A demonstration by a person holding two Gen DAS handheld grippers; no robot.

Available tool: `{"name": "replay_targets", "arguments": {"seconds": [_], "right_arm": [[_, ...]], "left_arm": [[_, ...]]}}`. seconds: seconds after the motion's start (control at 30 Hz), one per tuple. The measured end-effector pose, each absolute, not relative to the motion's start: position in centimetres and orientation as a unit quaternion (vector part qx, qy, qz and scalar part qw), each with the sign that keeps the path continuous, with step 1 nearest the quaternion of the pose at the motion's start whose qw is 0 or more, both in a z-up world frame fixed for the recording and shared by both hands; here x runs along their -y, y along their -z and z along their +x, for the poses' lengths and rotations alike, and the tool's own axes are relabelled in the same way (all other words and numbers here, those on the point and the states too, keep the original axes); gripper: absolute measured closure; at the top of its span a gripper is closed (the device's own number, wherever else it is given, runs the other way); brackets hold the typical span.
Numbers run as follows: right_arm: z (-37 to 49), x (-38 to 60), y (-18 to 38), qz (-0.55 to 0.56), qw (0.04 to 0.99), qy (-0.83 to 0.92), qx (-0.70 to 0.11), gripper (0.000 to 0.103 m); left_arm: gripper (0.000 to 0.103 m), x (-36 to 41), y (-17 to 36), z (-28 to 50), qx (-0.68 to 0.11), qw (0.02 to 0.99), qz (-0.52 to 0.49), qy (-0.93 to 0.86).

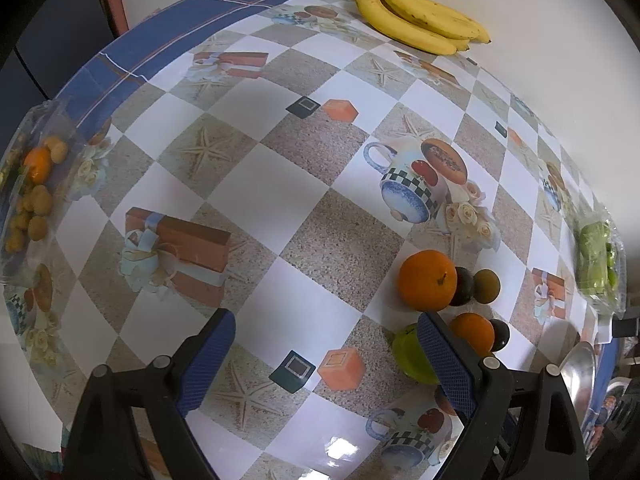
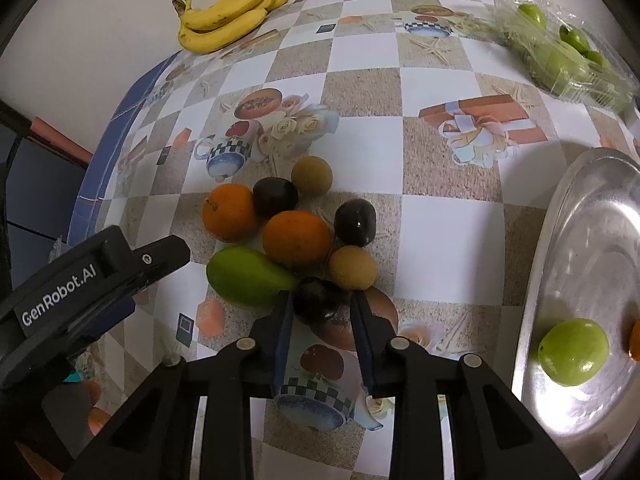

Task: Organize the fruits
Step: 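Grasp a dark plum with the right tool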

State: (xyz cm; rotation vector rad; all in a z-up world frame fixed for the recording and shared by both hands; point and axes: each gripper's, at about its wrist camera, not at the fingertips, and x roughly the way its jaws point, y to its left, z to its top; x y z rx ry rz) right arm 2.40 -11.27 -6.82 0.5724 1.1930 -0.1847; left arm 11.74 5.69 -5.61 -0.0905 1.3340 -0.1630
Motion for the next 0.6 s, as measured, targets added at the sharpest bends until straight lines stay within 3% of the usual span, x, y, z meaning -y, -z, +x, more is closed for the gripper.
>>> {"name": "replay_targets", "arguments": {"seconds": [0.43, 0.6], "right_arm": [[3.3, 11.0, 7.0, 0.251, 0.777, 0.088, -0.571, 0.073], [3.5, 10.8, 7.1, 0.252, 0.778, 0.089, -0.569, 0.077]], "left_arm": [[0.009, -5.5, 5.5, 11.7, -0.618, 0.781, -0.039, 0.08], [0.009, -5.5, 5.6, 11.7, -0.62, 0.779, -0.04, 0.081]]}}
